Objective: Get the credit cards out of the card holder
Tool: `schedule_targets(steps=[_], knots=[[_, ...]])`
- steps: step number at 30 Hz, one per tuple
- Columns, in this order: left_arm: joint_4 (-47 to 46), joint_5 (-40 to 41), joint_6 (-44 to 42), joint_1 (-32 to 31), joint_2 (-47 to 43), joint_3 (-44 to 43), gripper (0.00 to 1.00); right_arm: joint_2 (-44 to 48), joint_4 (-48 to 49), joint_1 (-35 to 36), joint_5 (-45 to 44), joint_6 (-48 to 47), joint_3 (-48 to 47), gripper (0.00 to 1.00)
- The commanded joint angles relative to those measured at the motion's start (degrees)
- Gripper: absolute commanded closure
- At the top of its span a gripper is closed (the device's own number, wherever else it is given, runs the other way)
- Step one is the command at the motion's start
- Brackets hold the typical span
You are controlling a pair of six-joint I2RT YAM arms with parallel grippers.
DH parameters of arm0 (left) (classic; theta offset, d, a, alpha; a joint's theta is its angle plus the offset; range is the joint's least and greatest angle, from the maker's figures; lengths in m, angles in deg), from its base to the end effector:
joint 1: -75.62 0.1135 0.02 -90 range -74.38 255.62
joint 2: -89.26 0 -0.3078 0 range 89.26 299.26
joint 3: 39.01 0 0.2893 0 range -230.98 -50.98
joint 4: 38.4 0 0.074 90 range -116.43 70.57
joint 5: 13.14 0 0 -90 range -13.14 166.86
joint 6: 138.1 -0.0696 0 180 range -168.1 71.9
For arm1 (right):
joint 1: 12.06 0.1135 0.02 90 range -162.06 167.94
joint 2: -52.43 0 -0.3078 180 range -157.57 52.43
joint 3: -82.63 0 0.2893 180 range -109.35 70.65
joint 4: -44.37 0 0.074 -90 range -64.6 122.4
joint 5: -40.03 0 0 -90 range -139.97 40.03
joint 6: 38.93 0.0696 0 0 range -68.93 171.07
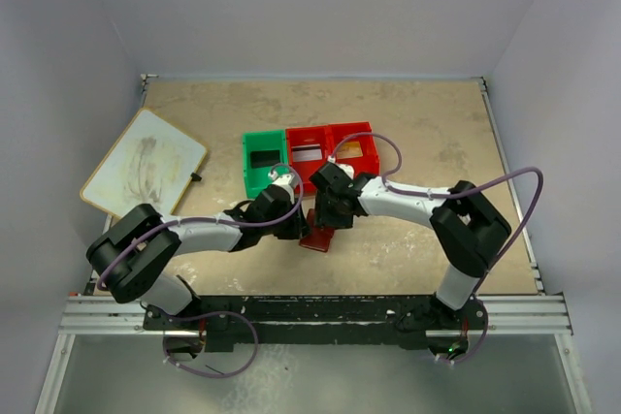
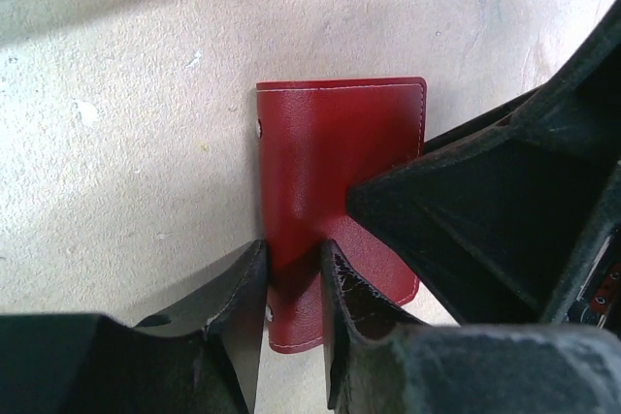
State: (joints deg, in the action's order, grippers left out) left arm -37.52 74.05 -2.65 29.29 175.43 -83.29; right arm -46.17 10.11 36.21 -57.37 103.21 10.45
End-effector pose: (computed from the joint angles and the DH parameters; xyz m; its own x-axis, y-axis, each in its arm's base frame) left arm 0.2186 -0.2339 0.1300 -0.8615 -0.1284 -0.4913 0.1901 0.8156 -0.5465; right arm 0.2697 0.2889 0.1644 -0.9073 0.1590 -0.3892 0.0298 0.9477 0.3177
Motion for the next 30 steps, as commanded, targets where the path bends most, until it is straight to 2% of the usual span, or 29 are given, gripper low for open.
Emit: schedule_targets(steps=[1,5,9,13,20,25,27,30], knots=[[5.03,4.10,-1.15,-0.43,0.55,1.42,0.80,-2.25,-1.95,1.15,-2.02,-0.63,-2.40,0.45],[5.07,3.31,-1.57,-0.43,2.42,0.88,0.87,-2.99,-1.83,1.55,-1.74,-1.36,-3.77,0.40],[5.03,3.93,-1.33,-0.43,2.92,1.00,0.90,-3.90,-2.18,2.05,-2.32,-0.84,-4.99,0.40],[5.66,4.61,-1.26,-0.43,2.21,1.03,0.91,-4.32,-2.24,2.44,-2.69,-0.61,-5.54,0.52],[6.84,6.12,-1.07,-0.43,2.37,0.81,1.00,-2.35,-3.29,2.44,-1.92,0.57,-4.58,0.73],[8.71,8.18,-0.94,-0.43,2.33,0.50,1.00,0.14,-0.78,2.31,-1.14,-0.02,-2.43,0.75],[9.09,8.61,-0.64,-0.43,2.48,0.38,1.00,1.52,1.61,1.75,0.97,-0.51,-0.62,0.81],[9.88,9.59,-0.11,-0.43,2.65,0.41,1.00,3.76,4.44,0.59,3.76,-0.69,2.34,0.81]])
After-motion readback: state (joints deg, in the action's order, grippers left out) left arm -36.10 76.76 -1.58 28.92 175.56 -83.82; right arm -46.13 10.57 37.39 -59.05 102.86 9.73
